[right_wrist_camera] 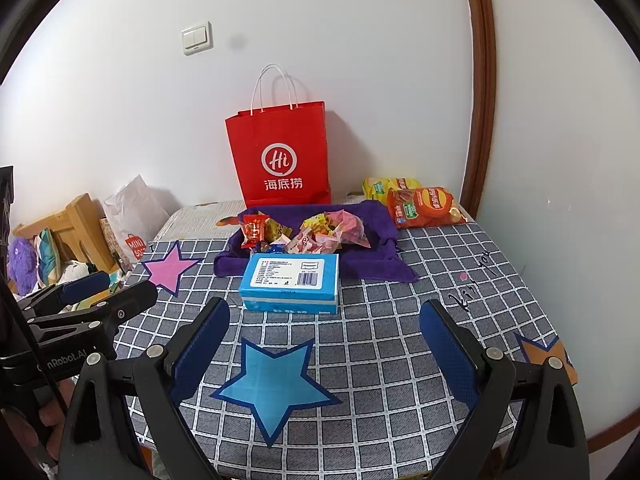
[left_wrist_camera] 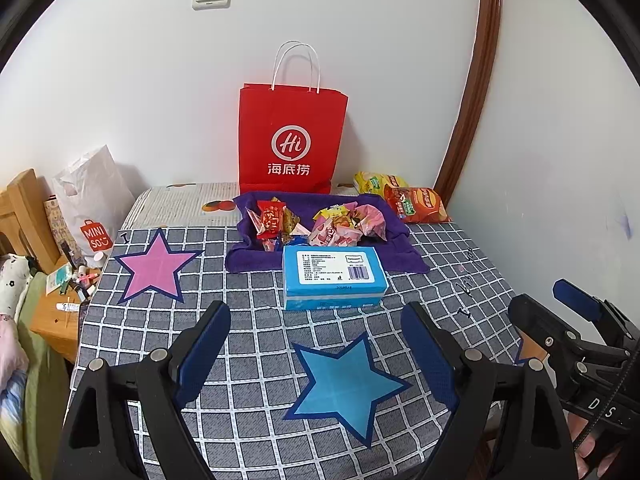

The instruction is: Organize snacks

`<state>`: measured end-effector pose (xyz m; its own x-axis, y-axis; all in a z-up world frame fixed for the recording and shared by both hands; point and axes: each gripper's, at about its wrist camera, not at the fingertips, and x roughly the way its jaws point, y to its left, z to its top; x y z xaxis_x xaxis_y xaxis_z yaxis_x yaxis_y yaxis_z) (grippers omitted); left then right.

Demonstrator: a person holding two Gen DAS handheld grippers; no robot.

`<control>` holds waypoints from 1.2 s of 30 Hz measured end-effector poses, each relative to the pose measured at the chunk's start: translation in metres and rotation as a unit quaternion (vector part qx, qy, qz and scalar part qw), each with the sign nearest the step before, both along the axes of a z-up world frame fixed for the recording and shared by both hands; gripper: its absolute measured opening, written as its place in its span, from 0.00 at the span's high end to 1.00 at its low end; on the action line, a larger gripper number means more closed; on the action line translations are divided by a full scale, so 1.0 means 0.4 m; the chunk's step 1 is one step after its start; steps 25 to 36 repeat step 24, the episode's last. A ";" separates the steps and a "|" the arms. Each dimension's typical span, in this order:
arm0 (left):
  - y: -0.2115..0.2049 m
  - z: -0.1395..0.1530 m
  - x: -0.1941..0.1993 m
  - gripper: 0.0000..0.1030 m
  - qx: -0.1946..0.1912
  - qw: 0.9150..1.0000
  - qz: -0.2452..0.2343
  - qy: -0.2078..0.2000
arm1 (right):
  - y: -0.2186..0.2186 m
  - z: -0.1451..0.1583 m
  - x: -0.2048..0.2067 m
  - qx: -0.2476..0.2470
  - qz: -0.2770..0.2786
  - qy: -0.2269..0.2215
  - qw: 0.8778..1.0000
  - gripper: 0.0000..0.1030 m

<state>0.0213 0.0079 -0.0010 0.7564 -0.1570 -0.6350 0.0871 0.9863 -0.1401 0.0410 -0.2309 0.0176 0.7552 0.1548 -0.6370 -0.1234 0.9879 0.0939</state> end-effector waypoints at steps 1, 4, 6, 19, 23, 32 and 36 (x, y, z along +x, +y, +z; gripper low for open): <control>0.000 0.000 0.000 0.16 0.000 1.000 0.000 0.000 | 0.000 0.001 0.000 0.000 0.000 0.000 1.000 0.08; 0.000 0.000 -0.001 0.16 0.000 1.000 0.000 0.000 | 0.000 0.002 0.001 0.000 0.000 0.000 1.000 0.08; 0.000 0.000 0.000 0.16 0.001 1.000 0.000 -0.001 | 0.001 0.002 0.000 0.000 0.000 0.000 1.000 0.08; 0.003 0.003 -0.001 0.16 0.000 1.000 -0.001 -0.003 | 0.002 0.006 -0.001 0.001 0.002 -0.003 1.000 0.08; 0.003 0.003 -0.001 0.16 0.004 1.000 0.001 -0.005 | 0.005 0.004 -0.001 0.000 0.004 -0.003 1.000 0.08; 0.004 0.003 0.003 0.16 0.003 1.000 0.001 -0.004 | 0.005 0.003 0.000 0.001 0.005 -0.003 1.000 0.08; 0.004 0.003 0.003 0.16 0.003 1.000 0.001 -0.004 | 0.005 0.003 0.000 0.001 0.005 -0.003 1.000 0.08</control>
